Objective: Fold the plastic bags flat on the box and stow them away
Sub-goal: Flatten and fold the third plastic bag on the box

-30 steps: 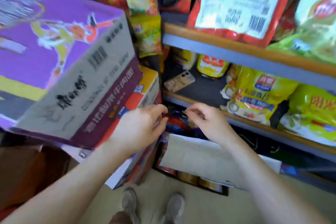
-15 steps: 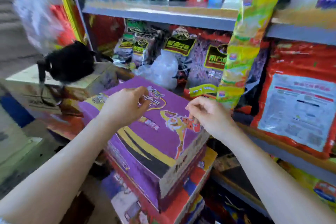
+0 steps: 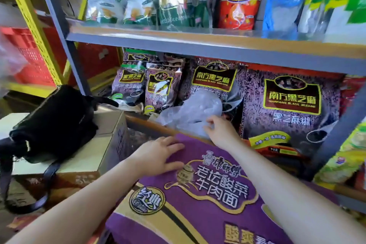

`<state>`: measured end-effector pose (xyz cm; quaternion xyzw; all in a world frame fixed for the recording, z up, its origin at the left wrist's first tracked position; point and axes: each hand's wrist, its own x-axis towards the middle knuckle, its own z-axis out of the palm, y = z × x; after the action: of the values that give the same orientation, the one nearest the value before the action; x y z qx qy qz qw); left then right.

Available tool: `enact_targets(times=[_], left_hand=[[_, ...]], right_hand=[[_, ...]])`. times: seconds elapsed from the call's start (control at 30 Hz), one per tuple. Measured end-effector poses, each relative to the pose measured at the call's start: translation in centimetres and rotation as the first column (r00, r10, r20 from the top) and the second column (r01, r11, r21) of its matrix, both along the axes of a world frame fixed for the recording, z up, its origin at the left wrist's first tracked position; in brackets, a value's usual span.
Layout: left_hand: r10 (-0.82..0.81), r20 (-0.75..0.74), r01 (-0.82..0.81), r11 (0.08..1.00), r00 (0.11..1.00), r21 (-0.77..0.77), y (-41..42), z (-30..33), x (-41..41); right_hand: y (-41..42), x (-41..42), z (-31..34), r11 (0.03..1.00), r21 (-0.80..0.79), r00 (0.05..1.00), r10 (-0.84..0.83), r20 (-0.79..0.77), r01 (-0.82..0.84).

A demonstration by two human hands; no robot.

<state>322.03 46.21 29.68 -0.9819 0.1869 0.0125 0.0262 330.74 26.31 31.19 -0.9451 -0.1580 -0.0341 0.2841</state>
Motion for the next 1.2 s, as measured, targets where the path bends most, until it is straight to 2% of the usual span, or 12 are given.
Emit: enact_targets(times=[0.07, 0.2, 0.33, 0.47, 0.53, 0.67, 0.8, 0.9, 1.0, 1.07, 1.13, 1.2], left_hand=[[-0.096, 0.076, 0.101, 0.993, 0.992, -0.067, 1.0, -1.6, 0.7], [-0.124, 0.242, 0.178, 0.96, 0.962, -0.217, 1.7, -3.4, 1.3], [-0.112, 0.304, 0.198, 0.943, 0.946, -0.268, 1.4, -4.0, 1.5], [-0.113, 0.319, 0.205, 0.94, 0.941, -0.273, 1.3, -4.0, 1.7], [-0.111, 0.296, 0.193, 0.945, 0.949, -0.263, 1.3, -3.7, 1.6], [-0.102, 0.263, 0.18, 0.939, 0.959, -0.293, 1.4, -3.5, 1.2], [-0.011, 0.452, 0.218, 0.886, 0.892, -0.409, 0.1, -1.4, 0.3], [0.027, 0.572, 0.378, 0.725, 0.82, -0.576, -2.5, 1.5, -0.9], [0.012, 0.388, 0.345, 0.432, 0.922, -0.833, -5.4, 3.4, -2.4], [-0.075, 0.213, 0.226, 0.321, 0.974, -0.92, -6.9, 3.9, -3.2], [-0.148, 0.157, 0.204, 0.4, 0.976, -0.893, -8.0, 3.6, -3.3], [-0.117, 0.224, 0.252, 0.488, 0.968, -0.836, -8.8, 3.0, -3.6]], right_hand=[[1.2, 2.0, -1.2, 0.993, -0.119, 1.0, -0.017, -0.022, 0.014], [1.9, 5.5, -3.9, 0.941, -0.331, 0.996, -0.09, -0.029, 0.075], [1.8, 8.0, -7.1, 0.912, -0.393, 0.986, -0.156, -0.063, 0.119], [1.5, 8.2, -6.6, 0.857, -0.48, 0.98, -0.127, 0.152, 0.186], [1.1, 7.4, -4.6, 0.908, -0.368, 0.969, -0.129, 0.209, 0.201], [-0.3, 3.1, 1.5, 0.969, 0.052, 0.923, -0.248, 0.295, 0.243], [-2.5, -3.0, 5.5, 0.89, 0.439, 0.967, -0.21, 0.146, 0.127], [-3.7, -7.1, 5.7, 0.768, 0.639, 0.996, -0.087, 0.02, 0.054], [-4.5, -10.1, 4.5, 0.679, 0.732, 0.991, 0.055, -0.123, 0.053], [-4.9, -11.4, 3.6, 0.655, 0.751, 0.976, 0.1, -0.192, 0.081], [-5.3, -12.0, 2.8, 0.692, 0.714, 0.978, 0.061, -0.199, 0.102], [-5.7, -12.6, 2.8, 0.772, 0.629, 0.992, -0.013, -0.122, 0.087]])
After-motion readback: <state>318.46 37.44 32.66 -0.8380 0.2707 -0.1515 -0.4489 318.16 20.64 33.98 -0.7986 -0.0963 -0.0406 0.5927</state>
